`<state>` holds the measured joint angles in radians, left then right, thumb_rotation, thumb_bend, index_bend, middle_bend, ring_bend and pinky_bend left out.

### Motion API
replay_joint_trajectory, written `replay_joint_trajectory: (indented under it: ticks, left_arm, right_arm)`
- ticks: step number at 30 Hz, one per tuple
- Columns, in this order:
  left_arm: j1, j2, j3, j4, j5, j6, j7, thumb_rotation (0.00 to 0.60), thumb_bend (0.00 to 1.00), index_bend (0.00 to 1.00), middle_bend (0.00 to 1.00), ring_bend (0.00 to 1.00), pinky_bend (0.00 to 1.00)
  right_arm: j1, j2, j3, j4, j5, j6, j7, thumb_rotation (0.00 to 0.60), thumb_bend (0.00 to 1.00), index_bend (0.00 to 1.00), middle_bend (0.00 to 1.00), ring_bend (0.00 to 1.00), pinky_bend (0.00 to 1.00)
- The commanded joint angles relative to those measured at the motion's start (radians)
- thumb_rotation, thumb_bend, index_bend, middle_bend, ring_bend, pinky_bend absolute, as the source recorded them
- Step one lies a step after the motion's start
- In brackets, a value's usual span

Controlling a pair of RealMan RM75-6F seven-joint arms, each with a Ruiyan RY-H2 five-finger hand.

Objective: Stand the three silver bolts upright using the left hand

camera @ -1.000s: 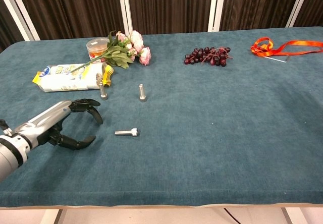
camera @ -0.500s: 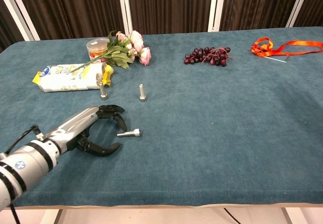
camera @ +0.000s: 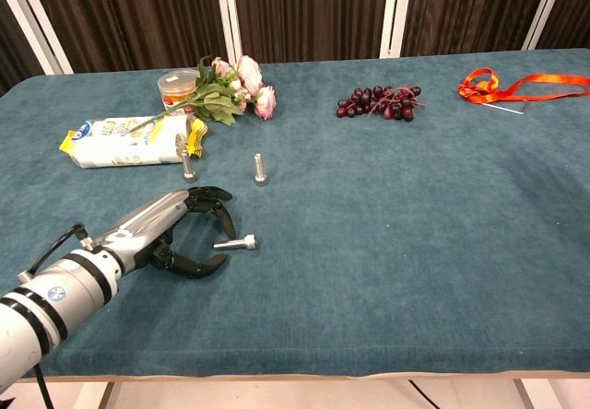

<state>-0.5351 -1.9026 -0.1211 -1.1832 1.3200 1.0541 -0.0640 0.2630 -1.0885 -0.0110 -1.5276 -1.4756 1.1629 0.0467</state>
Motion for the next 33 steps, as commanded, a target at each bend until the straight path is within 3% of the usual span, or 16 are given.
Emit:
replay_joint_trajectory:
  ticks: [1, 18, 33]
  left_arm:
    - [-0.001, -0.001, -0.002, 0.002, 0.0, -0.002, 0.0, 0.6, 0.37, 0.5, 0.12, 0.02, 0.01]
    - [-0.005, 0.009, -0.009, 0.011, -0.004, -0.021, -0.014, 0.6, 0.44, 0.55, 0.12, 0.02, 0.01]
    - [-0.009, 0.03, -0.02, -0.033, 0.007, -0.003, 0.0, 0.6, 0.43, 0.56, 0.13, 0.02, 0.01]
  right_arm:
    - [0.0, 0.001, 0.0, 0.0, 0.0, 0.0, 0.002, 0.6, 0.24, 0.0, 0.0, 0.0, 0.0]
    - [0.0, -0.001, -0.001, 0.0, -0.001, -0.002, -0.003, 0.6, 0.24, 0.0, 0.0, 0.0, 0.0]
    - [0.001, -0.001, -0.002, -0.002, -0.002, -0.005, -0.004, 0.6, 0.24, 0.0, 0.0, 0.0, 0.0]
